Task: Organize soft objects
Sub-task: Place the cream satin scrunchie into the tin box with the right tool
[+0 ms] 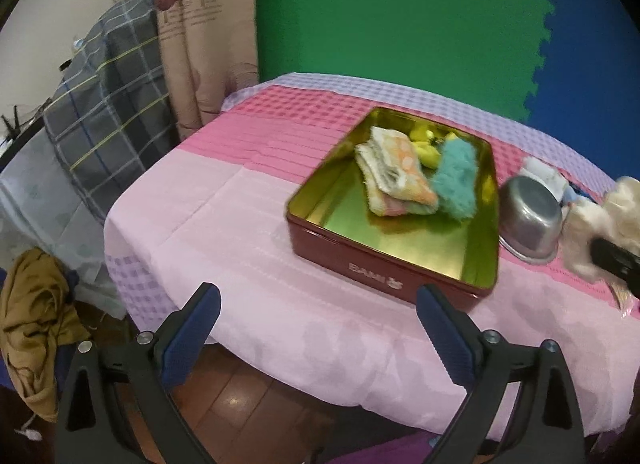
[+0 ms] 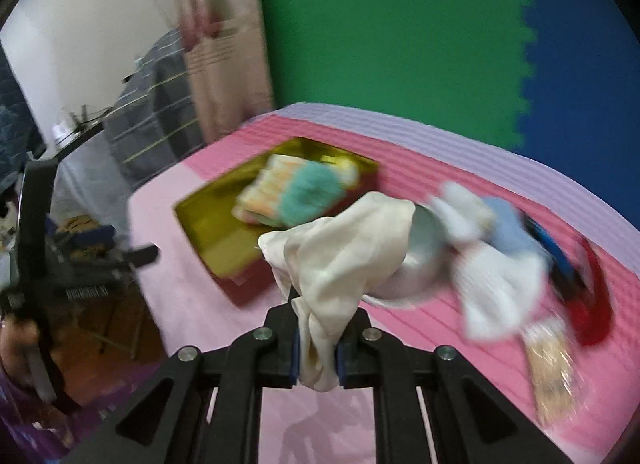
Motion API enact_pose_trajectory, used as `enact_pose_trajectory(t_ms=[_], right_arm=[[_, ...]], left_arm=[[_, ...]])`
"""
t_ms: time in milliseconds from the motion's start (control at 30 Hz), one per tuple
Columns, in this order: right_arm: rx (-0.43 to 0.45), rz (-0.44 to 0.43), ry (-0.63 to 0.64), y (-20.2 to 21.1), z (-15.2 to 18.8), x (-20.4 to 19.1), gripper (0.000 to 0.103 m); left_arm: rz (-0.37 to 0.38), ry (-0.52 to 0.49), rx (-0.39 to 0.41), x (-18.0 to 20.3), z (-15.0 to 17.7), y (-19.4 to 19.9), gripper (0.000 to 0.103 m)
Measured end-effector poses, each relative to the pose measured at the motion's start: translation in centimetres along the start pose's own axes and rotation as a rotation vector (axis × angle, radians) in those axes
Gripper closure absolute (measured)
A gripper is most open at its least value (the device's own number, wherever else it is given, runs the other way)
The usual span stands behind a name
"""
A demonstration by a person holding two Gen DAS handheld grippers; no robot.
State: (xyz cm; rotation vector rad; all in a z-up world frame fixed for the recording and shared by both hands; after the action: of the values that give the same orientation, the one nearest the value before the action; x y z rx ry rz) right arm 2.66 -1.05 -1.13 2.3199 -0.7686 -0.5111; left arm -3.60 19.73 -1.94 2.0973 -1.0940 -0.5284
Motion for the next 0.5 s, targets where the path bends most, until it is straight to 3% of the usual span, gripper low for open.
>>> enact_pose_trajectory(t_ms=[233, 500], right_arm=[[-0.108, -0.107, 0.031, -7.6, -6.5, -4.0, 0.091], [-0.189, -0.132, -0.069, -16.0, -12.1, -3.1, 0.091]], left_arm=[[0.027, 0.057, -0.019, -1.2, -0.3, -0.2, 0.006], [0.01, -0.001, 0.036, -0.5, -0.8, 0.5, 0.006]])
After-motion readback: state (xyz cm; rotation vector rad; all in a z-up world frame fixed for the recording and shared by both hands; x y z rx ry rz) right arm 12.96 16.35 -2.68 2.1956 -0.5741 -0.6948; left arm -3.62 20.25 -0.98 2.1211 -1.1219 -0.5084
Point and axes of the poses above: each gripper's, at about its wrist camera, not at the fingertips, and y roughly against the way its jaws point, x to its right, z to its underside, the point moved 5 cm from there along -y, roughly the way its jaws point, and after that the axes turned 1 degree about -z, right-handed, at the moved point
